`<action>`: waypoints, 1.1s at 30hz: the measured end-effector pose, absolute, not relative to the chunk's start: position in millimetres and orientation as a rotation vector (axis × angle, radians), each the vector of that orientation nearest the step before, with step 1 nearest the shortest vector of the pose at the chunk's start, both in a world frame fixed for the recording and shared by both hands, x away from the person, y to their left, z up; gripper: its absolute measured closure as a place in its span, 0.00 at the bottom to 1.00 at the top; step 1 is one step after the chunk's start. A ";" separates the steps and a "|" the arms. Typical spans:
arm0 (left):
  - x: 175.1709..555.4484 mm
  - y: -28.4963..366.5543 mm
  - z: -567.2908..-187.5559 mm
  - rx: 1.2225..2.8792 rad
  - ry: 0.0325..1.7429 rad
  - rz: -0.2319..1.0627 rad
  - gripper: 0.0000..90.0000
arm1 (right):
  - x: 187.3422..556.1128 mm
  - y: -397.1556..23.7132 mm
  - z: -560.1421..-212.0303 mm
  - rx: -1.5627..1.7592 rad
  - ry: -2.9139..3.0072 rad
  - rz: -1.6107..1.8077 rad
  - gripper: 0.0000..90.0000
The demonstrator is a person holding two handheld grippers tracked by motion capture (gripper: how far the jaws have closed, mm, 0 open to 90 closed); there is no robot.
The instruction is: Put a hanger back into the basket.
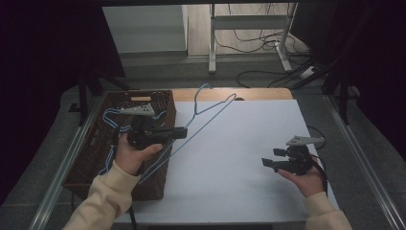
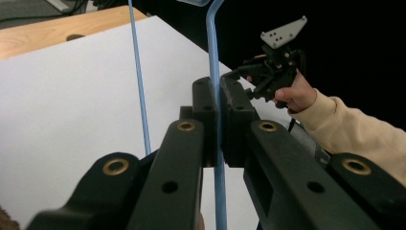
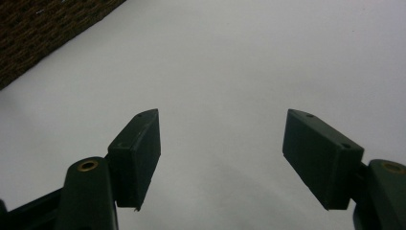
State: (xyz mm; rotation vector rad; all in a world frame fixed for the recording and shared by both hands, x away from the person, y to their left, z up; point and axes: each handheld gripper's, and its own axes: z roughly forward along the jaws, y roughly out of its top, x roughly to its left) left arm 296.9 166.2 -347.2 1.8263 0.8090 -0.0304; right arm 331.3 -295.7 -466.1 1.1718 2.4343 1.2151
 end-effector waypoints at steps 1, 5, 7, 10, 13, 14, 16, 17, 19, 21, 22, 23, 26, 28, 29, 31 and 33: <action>296.9 170.6 -346.3 1.819 0.814 -0.027 0.96 | 330.8 -295.4 -466.3 1.172 2.436 1.212 0.32; 295.9 187.3 -343.9 1.793 0.828 -0.017 0.96 | 327.5 -294.6 -466.0 1.151 2.438 1.191 0.32; 296.4 195.5 -343.8 1.787 0.839 -0.015 0.96 | 326.4 -294.3 -465.0 1.150 2.436 1.195 0.32; 298.5 210.4 -344.5 1.779 0.867 0.000 0.96 | 325.4 -293.8 -465.6 1.149 2.439 1.185 0.32; 301.5 226.2 -346.6 1.763 0.891 0.013 0.96 | 326.1 -294.2 -465.5 1.156 2.436 1.185 0.32; 302.8 232.4 -347.9 1.758 0.903 0.015 0.96 | 326.3 -294.1 -465.6 1.163 2.435 1.185 0.32; 304.4 241.6 -350.2 1.745 0.926 0.021 0.96 | 326.7 -293.5 -466.6 1.163 2.442 1.179 0.32; 305.1 246.1 -351.5 1.739 0.937 0.023 0.96 | 326.9 -293.1 -467.2 1.160 2.444 1.175 0.32; 305.6 255.0 -353.8 1.727 0.953 0.027 0.96 | 327.0 -292.6 -467.6 1.160 2.448 1.169 0.32; 305.8 263.2 -355.8 1.718 0.967 0.031 0.96 | 327.2 -292.6 -467.7 1.155 2.447 1.168 0.32; 305.9 266.8 -357.0 1.713 0.970 0.031 0.96 | 327.2 -292.8 -467.7 1.156 2.447 1.168 0.32; 305.9 269.2 -357.7 1.712 0.974 0.031 0.96 | 327.2 -292.9 -467.8 1.158 2.447 1.167 0.32; 305.6 277.0 -361.2 1.706 0.990 0.034 0.96 | 327.2 -293.0 -467.9 1.160 2.448 1.164 0.32; 305.3 281.9 -363.6 1.706 0.995 0.035 0.96 | 327.2 -292.8 -467.9 1.161 2.449 1.163 0.31; 305.1 283.3 -364.4 1.706 0.996 0.036 0.96 | 327.3 -292.7 -468.2 1.159 2.449 1.161 0.31; 304.7 286.5 -366.6 1.704 1.000 0.035 0.96 | 327.4 -292.4 -468.5 1.158 2.452 1.156 0.31; 304.4 289.5 -368.9 1.703 1.004 0.034 0.96 | 327.3 -292.2 -468.5 1.158 2.454 1.151 0.31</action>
